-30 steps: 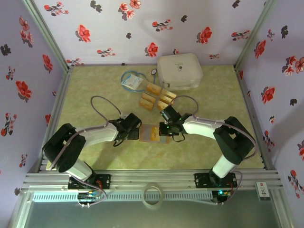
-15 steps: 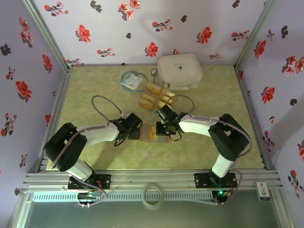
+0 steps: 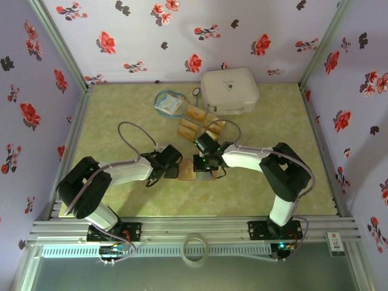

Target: Put the credit cards into the card holder

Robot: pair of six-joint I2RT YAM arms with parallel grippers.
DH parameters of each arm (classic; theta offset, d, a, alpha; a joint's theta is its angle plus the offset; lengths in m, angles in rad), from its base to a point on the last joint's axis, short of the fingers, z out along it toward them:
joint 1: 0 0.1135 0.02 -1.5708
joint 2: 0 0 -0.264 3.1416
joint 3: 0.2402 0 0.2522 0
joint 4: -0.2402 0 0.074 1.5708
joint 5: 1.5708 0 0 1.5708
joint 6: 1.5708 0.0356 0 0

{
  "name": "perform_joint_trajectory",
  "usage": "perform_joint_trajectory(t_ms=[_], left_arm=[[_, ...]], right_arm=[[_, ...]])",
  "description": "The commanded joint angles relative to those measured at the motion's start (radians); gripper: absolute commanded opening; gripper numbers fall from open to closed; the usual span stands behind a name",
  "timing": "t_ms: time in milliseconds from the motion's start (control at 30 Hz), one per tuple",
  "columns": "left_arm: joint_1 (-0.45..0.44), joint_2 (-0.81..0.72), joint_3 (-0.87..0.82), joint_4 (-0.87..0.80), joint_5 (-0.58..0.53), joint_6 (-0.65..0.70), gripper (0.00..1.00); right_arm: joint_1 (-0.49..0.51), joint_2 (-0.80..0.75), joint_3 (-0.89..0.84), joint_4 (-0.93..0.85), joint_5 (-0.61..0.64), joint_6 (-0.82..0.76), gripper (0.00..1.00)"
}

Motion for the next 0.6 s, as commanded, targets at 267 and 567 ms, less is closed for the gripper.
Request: perform_joint_trajectory(t_ms=[267,567], left_arm=[[-0.049,-0.025,-0.058,0.040,0.066,-0.093,1.00],[0.001,-0.098,-0.072,-0.015,0.038,-0.070,1.00]], right_arm=[[0.000,-0.071,0.007,-0.055,0.018,-0.024,0.00],[-0.033,-0.168,-0.060,-0.054,0.014,-0.015,0.00]])
